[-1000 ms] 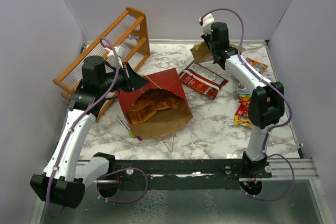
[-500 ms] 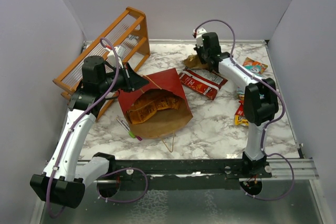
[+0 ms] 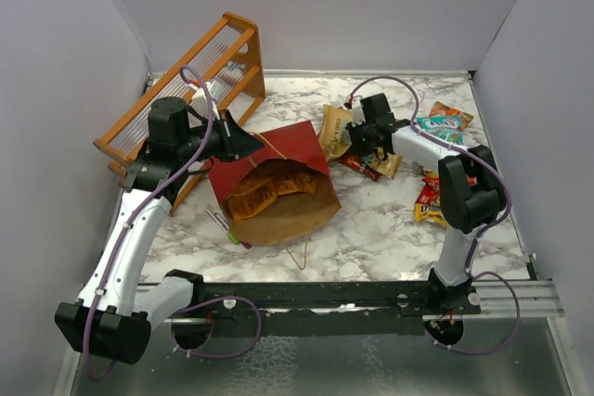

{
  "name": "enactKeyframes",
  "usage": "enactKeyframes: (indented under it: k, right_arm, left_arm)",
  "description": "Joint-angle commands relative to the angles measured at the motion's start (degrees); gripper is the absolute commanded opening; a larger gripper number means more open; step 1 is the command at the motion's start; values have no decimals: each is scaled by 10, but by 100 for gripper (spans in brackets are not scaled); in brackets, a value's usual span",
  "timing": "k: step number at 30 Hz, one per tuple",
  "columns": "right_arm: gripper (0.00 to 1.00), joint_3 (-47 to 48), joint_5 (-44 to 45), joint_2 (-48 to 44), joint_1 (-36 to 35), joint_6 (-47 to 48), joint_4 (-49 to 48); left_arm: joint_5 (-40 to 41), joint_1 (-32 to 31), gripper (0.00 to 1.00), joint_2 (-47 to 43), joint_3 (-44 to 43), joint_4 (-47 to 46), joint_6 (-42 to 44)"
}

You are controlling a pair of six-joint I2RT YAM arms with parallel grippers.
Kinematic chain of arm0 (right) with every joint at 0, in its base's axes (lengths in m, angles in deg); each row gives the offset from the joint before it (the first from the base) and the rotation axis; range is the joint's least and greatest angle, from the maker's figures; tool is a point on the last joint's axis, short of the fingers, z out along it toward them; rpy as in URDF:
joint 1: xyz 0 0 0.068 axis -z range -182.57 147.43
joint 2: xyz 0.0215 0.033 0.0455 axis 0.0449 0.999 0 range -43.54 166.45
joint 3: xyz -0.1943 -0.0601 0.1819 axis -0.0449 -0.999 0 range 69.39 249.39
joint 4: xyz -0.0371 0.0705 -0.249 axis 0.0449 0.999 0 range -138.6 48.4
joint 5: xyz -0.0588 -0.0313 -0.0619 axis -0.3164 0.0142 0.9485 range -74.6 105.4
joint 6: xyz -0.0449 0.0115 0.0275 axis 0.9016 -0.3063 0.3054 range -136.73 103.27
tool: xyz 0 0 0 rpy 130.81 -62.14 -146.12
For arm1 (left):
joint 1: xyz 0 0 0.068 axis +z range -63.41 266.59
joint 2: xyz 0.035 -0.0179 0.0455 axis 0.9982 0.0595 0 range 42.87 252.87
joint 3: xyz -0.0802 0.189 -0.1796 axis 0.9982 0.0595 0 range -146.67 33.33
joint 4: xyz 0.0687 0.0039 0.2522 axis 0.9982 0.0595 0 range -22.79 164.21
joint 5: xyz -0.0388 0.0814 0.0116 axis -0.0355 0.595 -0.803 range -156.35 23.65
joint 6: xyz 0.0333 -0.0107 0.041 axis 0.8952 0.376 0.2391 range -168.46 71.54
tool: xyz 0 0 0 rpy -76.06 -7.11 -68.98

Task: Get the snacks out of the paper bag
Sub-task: Place the snack at the center of the board, then take out the snack from the paper bag.

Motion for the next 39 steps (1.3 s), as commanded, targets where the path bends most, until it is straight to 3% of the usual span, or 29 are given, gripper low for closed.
enactKeyframes:
  k: [1,7,10,13,15,23,28,31,35,36,37,39]
  right_arm:
    - [11,-52,-37,-43,-2,-13,8]
    - [27,-104,-25,-131,-2,-14,-12]
    - [45,-120,-35,-199,-2,-16,-26]
    - [55,-150,-50,-276,-2,-22,-53]
    - [57,-182,-74,-321,-2,-38,-79]
    - [58,-365,-323,-497,-5,-108,-229]
    - [58,-385,-354,-579,-80,-99,-245]
    - [58,-362,-319,-579,-175,-62,-236]
    - [58,-315,-185,-517,-353,37,-212]
    - [58,-303,-116,-485,-399,72,-209]
    - [59,-277,67,-386,-525,231,-211]
    - [60,-256,161,-314,-560,311,-211]
  left_arm:
    - [3,3,0,-7,-2,-10,12]
    - [4,3,0,-8,-1,-10,13]
    - [3,3,0,-6,0,-10,13]
    - [3,3,0,-6,0,-12,13]
    - [2,3,0,-7,4,-18,11]
    - [-4,3,0,-5,11,-30,5]
    - [-5,4,0,5,12,-40,3]
    - [-4,3,0,12,11,-46,1]
    - [-5,3,0,17,8,-48,-2]
    - [-3,3,0,16,7,-47,-3]
    - [0,3,0,11,5,-36,-1]
    - [2,3,0,7,4,-28,3]
